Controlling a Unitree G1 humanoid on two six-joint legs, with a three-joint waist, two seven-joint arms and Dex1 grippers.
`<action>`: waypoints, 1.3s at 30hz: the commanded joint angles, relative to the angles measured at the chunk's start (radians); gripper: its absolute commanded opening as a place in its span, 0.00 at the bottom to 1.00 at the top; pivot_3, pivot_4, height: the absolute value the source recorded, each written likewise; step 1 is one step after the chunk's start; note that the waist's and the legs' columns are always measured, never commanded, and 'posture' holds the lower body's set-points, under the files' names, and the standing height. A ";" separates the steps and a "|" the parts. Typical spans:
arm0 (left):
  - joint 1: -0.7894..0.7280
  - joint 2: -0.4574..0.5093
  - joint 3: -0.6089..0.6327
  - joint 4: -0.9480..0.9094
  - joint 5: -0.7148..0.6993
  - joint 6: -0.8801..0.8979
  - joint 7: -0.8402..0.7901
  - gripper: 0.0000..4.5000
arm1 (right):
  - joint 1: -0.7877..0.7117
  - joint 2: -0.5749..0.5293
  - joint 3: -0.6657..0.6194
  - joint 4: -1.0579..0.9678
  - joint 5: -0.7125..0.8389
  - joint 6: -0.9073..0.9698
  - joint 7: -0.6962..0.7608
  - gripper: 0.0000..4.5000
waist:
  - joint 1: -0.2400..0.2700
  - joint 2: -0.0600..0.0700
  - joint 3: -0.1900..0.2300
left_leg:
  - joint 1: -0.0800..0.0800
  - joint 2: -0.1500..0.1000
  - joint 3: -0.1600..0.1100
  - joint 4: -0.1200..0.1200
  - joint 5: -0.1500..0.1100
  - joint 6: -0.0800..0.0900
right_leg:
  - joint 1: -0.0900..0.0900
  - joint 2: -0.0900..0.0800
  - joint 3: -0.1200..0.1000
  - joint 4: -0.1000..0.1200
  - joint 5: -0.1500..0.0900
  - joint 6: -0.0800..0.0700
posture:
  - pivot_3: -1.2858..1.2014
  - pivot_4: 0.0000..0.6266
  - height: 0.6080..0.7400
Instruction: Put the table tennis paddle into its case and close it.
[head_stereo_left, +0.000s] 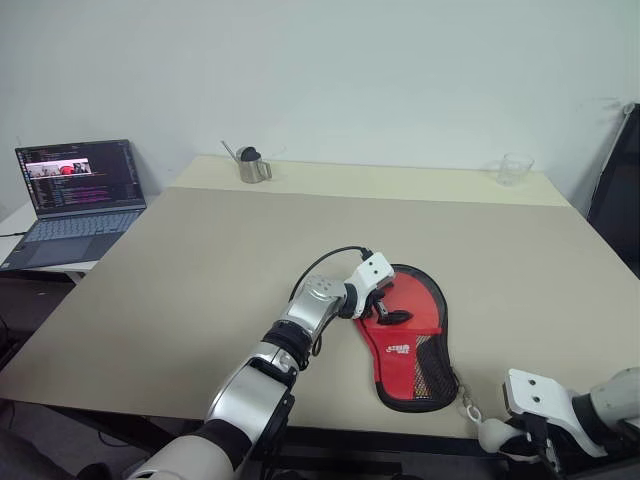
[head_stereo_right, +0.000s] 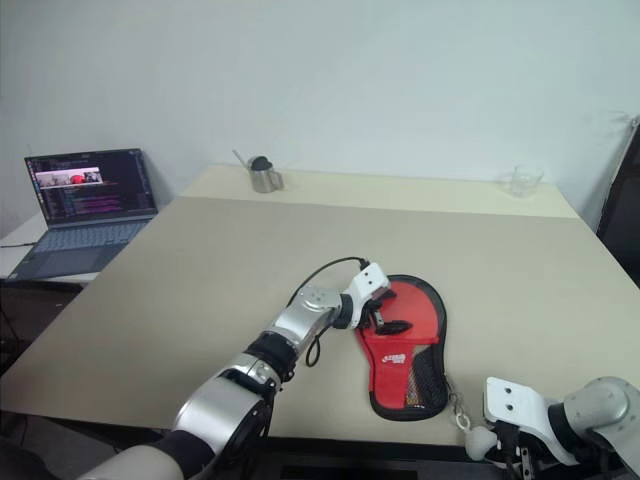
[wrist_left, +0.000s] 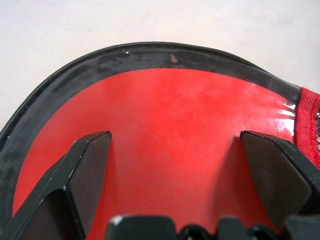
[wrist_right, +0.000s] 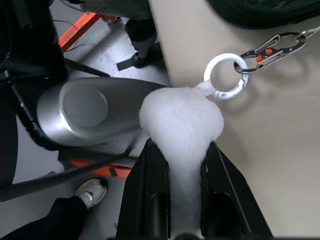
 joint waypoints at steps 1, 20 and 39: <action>0.024 0.015 -0.036 0.059 0.060 0.036 0.030 1.00 | 0.032 -0.017 -0.029 -0.042 0.003 -0.021 0.026 0.06 | -0.001 0.000 -0.001 | 0.000 0.000 0.000 0.000 0.000 0.000 | 0.000 0.000 0.000 0.000 0.000 0.000 | 0.52 0.24 1.00; 0.023 0.016 -0.051 0.062 0.064 0.043 0.031 1.00 | 0.215 -0.006 -0.108 -0.126 0.060 -0.046 0.100 0.06 | -0.001 -0.001 -0.004 | 0.001 0.000 0.000 -0.001 0.000 0.000 | 0.002 -0.001 0.000 -0.002 0.000 0.000 | 0.52 0.24 1.00; 0.019 0.018 -0.057 0.067 0.065 0.037 0.022 1.00 | 0.154 -0.001 -0.061 -0.130 0.004 -0.024 0.025 0.55 | -0.001 -0.001 -0.005 | 0.001 0.000 -0.001 -0.001 -0.001 -0.001 | 0.002 -0.003 -0.001 -0.004 0.000 -0.001 | 0.52 0.24 1.00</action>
